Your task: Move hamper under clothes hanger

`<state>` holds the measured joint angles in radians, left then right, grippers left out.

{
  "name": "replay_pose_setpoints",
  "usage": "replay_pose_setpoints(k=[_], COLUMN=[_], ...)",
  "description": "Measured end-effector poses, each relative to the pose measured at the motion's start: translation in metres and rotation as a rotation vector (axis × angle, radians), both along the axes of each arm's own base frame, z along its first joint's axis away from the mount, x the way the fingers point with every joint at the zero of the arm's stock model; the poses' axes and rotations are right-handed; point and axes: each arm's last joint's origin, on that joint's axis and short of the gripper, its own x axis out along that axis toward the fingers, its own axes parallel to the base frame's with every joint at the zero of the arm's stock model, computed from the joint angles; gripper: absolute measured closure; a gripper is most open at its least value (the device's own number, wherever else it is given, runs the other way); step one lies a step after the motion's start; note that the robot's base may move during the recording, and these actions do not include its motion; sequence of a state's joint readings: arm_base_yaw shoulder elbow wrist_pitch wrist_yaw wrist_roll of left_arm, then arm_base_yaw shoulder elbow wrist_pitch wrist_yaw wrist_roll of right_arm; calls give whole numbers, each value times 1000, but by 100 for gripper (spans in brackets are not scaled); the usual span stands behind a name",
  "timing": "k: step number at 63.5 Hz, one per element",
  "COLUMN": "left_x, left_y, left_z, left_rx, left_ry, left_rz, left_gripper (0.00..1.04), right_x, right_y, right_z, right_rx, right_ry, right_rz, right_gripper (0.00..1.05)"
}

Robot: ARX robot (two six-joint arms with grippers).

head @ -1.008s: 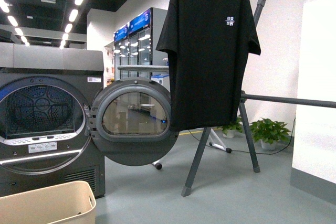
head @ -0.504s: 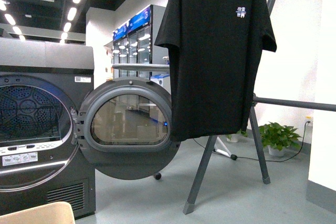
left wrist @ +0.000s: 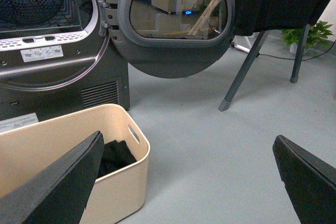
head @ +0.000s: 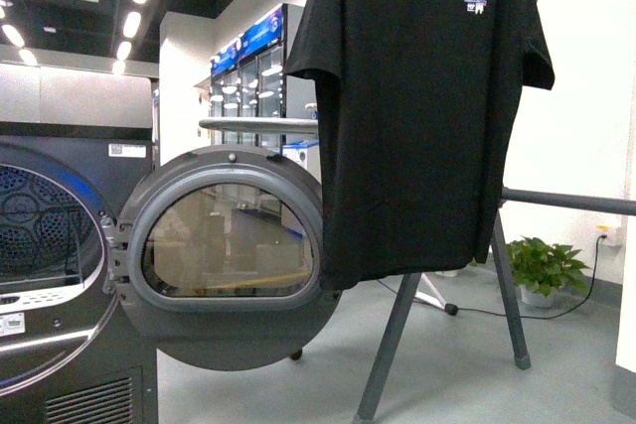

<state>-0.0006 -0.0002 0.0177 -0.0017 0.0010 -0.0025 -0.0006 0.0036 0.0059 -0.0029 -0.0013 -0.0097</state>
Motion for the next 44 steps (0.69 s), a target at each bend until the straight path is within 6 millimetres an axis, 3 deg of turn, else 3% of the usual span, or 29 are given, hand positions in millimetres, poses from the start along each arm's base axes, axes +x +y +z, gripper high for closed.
replay_pose_setpoints(k=[44], left_x=[0], left_y=[0], left_z=[0], left_rx=[0], left_ry=[1], left_rz=[-2], left_gripper=[7], right_x=[0], right_y=[0], right_z=[0], right_rx=[0], right_ry=[0], right_rz=[-5], right_gripper=[8])
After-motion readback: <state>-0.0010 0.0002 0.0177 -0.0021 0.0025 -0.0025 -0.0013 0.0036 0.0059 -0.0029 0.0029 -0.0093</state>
